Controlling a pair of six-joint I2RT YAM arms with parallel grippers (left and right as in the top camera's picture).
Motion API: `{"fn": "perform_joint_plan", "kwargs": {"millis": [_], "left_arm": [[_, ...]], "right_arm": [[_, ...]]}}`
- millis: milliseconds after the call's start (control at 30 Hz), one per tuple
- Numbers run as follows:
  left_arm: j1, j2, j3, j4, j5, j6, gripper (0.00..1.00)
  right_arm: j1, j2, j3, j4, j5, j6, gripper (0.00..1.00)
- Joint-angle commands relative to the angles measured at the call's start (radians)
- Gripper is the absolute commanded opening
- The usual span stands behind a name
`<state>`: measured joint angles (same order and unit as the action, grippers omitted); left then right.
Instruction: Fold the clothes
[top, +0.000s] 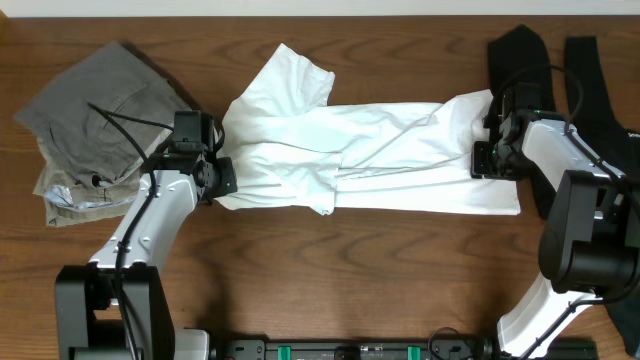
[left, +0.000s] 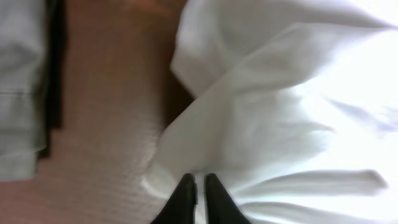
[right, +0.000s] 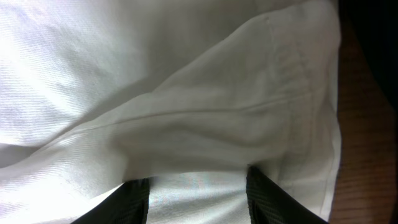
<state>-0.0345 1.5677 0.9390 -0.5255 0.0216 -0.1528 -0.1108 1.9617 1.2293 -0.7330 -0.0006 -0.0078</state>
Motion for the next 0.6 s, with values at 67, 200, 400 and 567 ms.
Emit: {"fn": "perform_joint_plan", "kwargs": {"millis": [67, 200, 400, 567], "left_arm": [[0.004, -0.017, -0.005, 0.06, 0.219, 0.002, 0.06], [0.005, -0.012, -0.008, 0.063, 0.235, 0.003, 0.06], [0.005, 0.035, -0.05, 0.08, 0.168, 0.003, 0.06], [0.005, 0.102, -0.053, 0.118, 0.12, 0.002, 0.06]], "right_arm": [[-0.026, 0.091, -0.054, -0.014, 0.079, 0.015, 0.5], [-0.026, 0.091, -0.054, -0.014, 0.079, 0.015, 0.5], [-0.026, 0.091, -0.054, -0.015, 0.078, 0.015, 0.5], [-0.026, 0.091, -0.054, -0.02, 0.071, 0.019, 0.51]]}}
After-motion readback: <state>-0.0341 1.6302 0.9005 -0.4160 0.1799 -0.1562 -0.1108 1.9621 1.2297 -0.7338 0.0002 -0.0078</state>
